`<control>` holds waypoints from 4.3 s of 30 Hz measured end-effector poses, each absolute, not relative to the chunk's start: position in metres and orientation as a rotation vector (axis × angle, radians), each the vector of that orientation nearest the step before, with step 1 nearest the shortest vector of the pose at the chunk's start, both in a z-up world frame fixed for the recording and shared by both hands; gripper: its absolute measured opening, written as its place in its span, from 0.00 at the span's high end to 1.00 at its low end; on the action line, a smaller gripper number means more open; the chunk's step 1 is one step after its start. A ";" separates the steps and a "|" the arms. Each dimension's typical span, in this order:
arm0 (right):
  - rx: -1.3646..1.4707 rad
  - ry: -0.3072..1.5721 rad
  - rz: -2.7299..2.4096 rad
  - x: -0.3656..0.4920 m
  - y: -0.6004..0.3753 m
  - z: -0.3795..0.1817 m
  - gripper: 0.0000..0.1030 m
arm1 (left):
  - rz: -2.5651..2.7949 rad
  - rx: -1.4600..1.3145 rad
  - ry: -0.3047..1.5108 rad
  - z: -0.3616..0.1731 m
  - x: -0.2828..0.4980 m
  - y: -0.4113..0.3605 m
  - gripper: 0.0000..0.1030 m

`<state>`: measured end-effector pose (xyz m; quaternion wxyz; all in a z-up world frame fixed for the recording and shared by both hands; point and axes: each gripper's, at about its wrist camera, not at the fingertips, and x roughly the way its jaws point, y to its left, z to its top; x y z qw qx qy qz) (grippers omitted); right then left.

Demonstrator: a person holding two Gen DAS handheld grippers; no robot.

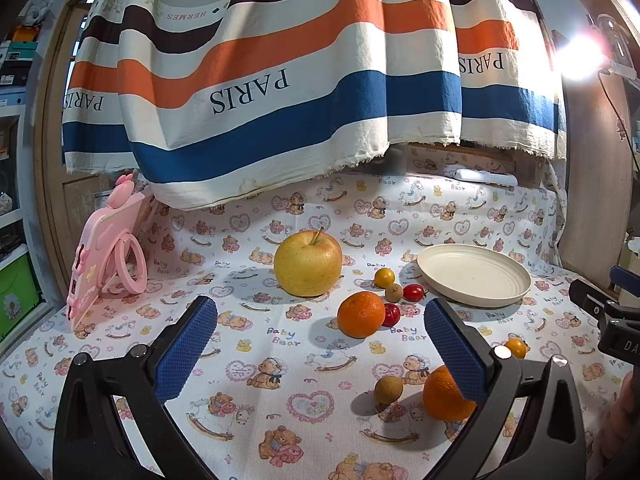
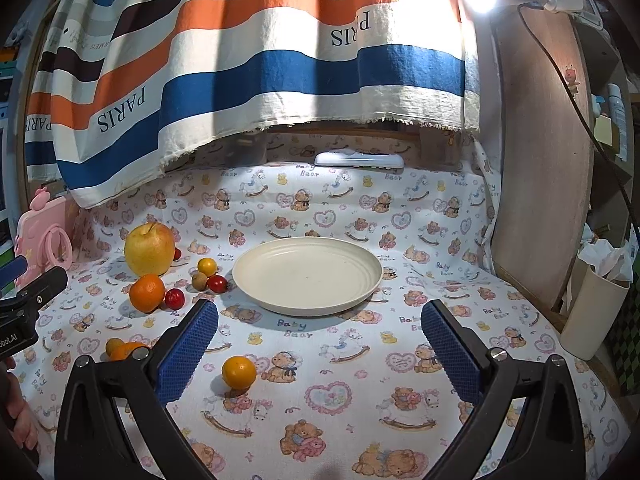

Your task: Organize fruits

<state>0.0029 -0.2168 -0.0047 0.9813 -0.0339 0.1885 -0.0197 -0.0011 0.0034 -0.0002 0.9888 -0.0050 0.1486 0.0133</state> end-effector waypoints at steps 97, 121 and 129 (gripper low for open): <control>-0.056 0.397 -0.026 0.007 -0.220 -0.002 0.01 | 0.017 -0.037 0.304 0.001 -0.002 0.007 0.00; 0.005 0.251 0.055 0.068 -0.229 0.143 0.01 | 0.103 0.191 0.144 0.146 0.021 -0.010 0.00; 0.066 0.319 0.097 0.122 -0.222 0.148 0.01 | 0.005 0.153 0.083 0.165 0.052 -0.021 0.00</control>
